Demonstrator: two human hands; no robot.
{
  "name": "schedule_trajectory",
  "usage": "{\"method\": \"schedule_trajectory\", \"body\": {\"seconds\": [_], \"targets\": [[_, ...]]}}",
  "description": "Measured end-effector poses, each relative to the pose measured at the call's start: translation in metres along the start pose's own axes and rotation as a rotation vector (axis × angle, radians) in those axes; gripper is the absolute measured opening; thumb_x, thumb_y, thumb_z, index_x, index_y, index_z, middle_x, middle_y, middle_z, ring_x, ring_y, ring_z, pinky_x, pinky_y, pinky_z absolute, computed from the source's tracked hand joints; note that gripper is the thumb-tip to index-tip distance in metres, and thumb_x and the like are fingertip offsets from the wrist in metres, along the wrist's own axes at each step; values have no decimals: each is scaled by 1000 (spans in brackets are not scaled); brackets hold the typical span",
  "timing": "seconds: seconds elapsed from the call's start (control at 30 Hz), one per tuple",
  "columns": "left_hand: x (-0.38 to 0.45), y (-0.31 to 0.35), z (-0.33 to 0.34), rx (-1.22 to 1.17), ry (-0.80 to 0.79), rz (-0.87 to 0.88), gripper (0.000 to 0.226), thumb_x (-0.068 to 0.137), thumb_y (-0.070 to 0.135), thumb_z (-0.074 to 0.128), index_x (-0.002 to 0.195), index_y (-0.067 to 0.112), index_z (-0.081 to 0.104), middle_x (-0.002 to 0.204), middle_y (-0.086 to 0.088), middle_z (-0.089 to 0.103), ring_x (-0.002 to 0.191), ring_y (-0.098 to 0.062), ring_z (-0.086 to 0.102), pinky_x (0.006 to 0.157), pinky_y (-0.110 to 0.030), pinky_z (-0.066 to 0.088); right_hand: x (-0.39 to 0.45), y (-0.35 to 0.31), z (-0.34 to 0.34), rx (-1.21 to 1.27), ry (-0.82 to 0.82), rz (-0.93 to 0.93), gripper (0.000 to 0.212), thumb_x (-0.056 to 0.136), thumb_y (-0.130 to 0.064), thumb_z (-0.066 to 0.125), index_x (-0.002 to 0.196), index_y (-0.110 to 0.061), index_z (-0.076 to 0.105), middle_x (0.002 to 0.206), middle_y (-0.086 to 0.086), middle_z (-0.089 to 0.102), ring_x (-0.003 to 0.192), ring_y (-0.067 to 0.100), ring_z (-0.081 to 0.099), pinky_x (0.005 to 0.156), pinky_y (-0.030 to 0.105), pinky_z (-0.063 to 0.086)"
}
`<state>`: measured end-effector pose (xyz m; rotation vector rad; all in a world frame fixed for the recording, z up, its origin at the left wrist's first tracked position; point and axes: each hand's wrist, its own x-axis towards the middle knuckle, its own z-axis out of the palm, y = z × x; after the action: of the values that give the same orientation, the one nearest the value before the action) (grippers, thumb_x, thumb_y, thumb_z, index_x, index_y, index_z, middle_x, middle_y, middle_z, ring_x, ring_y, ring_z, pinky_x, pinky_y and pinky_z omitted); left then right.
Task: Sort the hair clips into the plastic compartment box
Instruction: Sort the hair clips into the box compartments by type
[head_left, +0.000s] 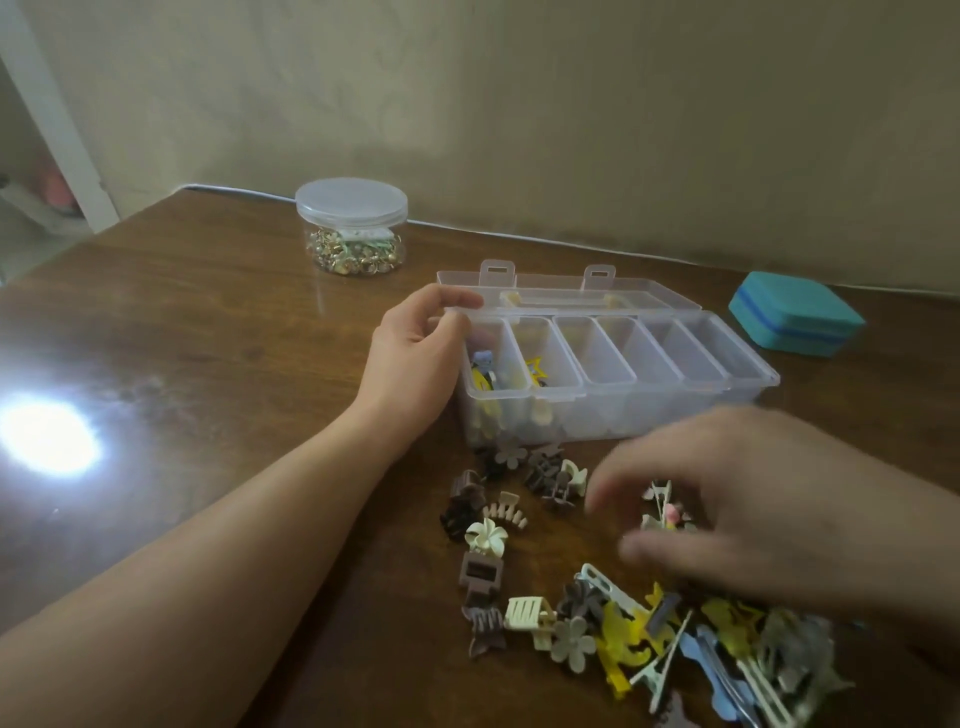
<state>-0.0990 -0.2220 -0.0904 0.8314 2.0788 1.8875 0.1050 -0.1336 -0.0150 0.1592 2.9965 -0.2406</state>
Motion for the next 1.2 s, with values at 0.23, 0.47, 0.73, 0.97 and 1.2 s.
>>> {"method": "schedule_trajectory", "body": {"seconds": [0.23,0.47,0.73,0.97,1.2], "targets": [[0,0,1,-1,7,3,30,92,8,46,105,21,70,76,14,72,72,19,60,58,-3,45,5,-7,15,-18,-47,-120,27,86,-49,58,112,-53,51,96,-24,62,89,-4,55,78,23,49],[0,0,1,-2,4,15,29,93,6,46,106,19,69,78,12,71,70,18,60,55,-1,42,7,13,-2,328,227,5,2,81,-36,64,82,-37,63,83,-30,63,65,0,58,52,12,44],[-2,2,1,-21,-2,12,27,94,6,46,105,18,68,77,11,71,72,21,59,55,1,40,49,43,9,416,823,285,9,83,-27,71,91,-29,68,78,-14,67,62,-4,56,56,23,48],[0,-1,1,1,-5,7,29,93,8,46,104,24,68,85,3,75,75,17,62,61,-6,45,32,27,2,198,561,249,24,81,-50,53,100,-40,63,84,-22,64,60,0,57,56,24,49],[-1,0,1,4,0,13,28,93,7,46,105,22,68,85,7,72,73,18,60,59,-3,44,-13,6,-11,18,-175,79,23,78,-58,60,100,-53,53,95,-35,57,87,-18,50,60,15,42]]}}
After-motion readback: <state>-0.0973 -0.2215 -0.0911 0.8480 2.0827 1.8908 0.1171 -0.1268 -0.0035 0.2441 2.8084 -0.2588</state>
